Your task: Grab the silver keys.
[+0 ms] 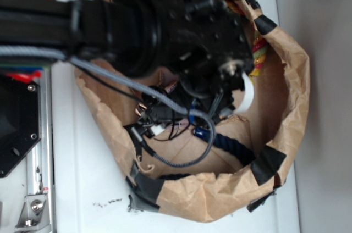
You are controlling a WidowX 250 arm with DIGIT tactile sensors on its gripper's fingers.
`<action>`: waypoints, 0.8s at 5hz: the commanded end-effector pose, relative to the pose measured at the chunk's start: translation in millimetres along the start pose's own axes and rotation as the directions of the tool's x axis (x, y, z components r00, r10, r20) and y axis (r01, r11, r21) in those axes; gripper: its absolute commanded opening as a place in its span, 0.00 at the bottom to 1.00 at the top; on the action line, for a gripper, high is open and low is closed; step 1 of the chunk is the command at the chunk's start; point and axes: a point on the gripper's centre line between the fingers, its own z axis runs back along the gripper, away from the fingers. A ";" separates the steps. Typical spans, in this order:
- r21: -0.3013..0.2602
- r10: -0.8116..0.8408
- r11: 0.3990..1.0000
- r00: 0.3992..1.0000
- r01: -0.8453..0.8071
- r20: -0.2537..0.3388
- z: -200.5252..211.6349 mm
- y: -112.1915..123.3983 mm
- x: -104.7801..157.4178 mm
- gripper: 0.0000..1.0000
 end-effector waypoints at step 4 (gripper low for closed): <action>0.037 -0.110 0.993 0.994 0.111 -0.028 -1.5 -10.0 -9.1 1.00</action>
